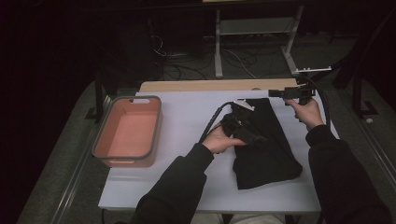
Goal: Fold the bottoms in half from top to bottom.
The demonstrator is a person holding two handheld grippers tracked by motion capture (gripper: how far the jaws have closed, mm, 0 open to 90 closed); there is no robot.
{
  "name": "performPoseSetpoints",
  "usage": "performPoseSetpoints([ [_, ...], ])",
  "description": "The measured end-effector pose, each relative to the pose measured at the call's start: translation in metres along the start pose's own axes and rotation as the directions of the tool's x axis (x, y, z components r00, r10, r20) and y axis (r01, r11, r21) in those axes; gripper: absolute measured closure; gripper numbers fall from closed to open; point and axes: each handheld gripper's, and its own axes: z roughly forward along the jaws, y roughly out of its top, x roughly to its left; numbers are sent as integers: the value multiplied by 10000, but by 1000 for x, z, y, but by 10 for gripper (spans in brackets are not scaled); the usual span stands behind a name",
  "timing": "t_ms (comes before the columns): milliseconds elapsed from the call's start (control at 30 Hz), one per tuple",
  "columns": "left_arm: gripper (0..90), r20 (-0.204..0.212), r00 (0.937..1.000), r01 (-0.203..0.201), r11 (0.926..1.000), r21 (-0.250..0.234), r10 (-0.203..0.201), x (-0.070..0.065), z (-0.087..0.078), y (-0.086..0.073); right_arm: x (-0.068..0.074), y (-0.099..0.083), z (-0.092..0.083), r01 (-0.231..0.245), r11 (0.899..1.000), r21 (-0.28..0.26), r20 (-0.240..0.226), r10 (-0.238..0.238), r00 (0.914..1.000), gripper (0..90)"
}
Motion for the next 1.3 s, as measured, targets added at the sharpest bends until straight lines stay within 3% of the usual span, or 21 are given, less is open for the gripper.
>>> performPoseSetpoints([
  [500,0,-551,9955,723,9945,-751,-765,32,-18,11,0,-2,3,75,9998,161,-129,-73,9999,0],
  [967,0,-992,9874,1108,9864,-1210,-1231,55,-9,8,0,-7,12,104,9998,186,-235,-100,9997,0],
  [1300,0,-1293,9762,1570,9787,-1322,-1741,77,1,1,-5,-14,24,17,9991,431,-263,-6,9997,0],
])
